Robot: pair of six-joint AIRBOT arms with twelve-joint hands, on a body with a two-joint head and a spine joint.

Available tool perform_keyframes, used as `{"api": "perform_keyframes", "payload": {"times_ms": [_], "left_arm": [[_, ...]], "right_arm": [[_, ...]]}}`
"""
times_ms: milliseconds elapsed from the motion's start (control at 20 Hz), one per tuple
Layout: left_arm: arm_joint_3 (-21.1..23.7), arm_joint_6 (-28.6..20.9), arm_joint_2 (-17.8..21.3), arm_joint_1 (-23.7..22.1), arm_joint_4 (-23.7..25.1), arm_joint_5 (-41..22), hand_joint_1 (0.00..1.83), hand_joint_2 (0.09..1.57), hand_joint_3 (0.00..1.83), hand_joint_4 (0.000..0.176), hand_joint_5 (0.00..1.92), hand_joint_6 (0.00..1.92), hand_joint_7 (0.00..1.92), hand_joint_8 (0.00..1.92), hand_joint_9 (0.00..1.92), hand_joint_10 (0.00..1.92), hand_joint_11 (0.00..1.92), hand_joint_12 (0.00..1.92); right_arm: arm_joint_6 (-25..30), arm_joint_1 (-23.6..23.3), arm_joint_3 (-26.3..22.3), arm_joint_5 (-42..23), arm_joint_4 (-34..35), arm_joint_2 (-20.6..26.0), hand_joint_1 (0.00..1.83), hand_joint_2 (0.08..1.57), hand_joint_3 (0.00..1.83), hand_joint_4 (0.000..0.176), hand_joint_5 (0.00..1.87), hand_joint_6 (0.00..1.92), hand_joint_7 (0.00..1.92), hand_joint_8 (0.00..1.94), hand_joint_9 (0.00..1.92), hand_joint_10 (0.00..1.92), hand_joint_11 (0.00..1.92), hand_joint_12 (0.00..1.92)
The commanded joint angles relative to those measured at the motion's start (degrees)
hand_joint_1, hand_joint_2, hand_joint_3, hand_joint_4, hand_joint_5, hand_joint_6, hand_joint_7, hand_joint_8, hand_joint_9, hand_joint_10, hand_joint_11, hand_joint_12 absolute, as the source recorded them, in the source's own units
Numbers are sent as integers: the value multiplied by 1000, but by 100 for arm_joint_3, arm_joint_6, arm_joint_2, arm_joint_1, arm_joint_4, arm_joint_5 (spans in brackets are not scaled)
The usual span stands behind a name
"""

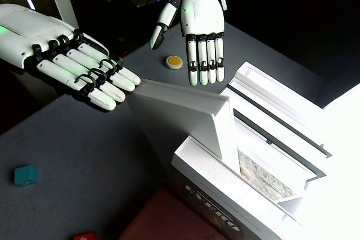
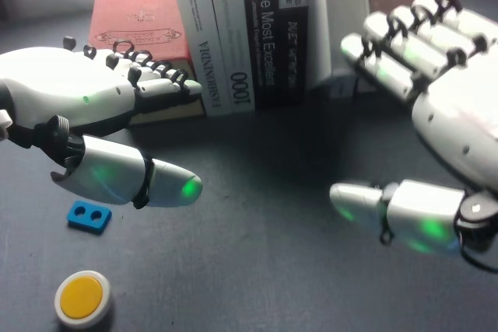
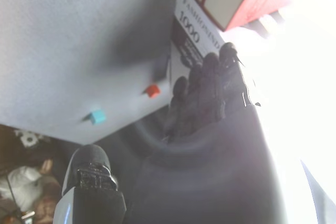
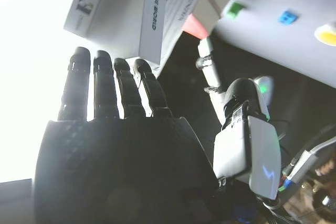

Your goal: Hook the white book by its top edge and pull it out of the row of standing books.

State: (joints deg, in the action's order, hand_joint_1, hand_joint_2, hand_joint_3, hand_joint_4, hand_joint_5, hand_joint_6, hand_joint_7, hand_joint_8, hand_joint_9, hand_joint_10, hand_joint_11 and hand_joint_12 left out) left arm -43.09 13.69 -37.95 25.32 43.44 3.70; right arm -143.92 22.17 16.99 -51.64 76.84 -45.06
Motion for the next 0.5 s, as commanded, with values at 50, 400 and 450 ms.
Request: {"api": "perform_keyframes", "payload": {"times_ms": [50,400,450], "left_arm": [[-12,0,26,-81,13,-356,0,1071,0,0,0,0,0,0,0,0,0,0],[-13,0,26,-83,14,-348,0,1079,3,0,0,0,0,0,0,0,0,0],[-13,0,26,-83,14,-348,0,1076,1,0,0,0,0,0,0,0,0,0]], "right_arm": [[-3,73,3,-15,-41,20,0,1081,5,0,0,0,0,0,0,0,0,0],[149,119,261,34,-41,-46,0,1070,0,0,0,0,0,0,0,0,0,0],[151,135,271,36,-41,-49,0,1067,0,0,0,0,0,0,0,0,0,0]]}}
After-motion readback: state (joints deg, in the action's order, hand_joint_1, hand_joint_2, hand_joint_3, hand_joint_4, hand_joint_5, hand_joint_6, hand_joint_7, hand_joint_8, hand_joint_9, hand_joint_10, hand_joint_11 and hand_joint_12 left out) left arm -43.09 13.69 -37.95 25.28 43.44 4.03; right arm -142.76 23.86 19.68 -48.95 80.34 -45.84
